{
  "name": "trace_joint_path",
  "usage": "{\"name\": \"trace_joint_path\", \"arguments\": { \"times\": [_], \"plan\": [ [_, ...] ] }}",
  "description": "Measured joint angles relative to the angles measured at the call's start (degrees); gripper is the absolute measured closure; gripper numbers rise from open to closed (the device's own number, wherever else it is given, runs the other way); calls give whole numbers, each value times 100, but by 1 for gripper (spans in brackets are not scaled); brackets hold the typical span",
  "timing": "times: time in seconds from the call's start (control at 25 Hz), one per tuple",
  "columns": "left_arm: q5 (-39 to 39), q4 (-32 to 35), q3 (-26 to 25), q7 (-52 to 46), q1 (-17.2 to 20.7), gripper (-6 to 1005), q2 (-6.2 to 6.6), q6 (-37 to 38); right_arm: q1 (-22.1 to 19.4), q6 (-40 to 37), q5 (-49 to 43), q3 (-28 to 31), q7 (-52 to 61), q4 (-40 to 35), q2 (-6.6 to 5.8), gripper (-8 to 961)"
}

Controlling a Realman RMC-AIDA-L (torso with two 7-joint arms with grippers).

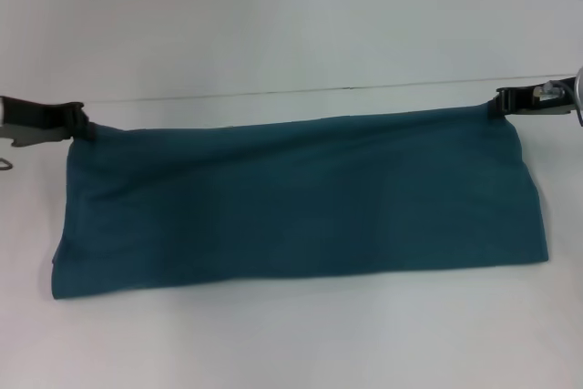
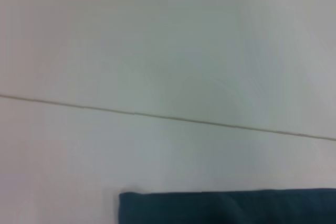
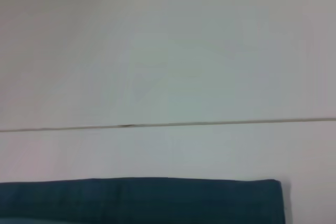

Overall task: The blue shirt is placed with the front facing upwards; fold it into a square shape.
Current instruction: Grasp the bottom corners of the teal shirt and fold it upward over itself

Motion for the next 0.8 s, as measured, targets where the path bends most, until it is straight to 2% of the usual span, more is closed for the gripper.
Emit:
{"name": "trace_joint_path", "arguments": {
  "times": [0.24, 0.8],
  "plan": [
    [19, -12, 277, -43, -80, 970, -93, -375, 74, 388, 0, -203, 3, 192, 37, 922],
    [13, -69, 309, 1, -153, 961, -95, -651, 303, 885, -423, -351, 255, 396, 111, 921]
  ]
}}
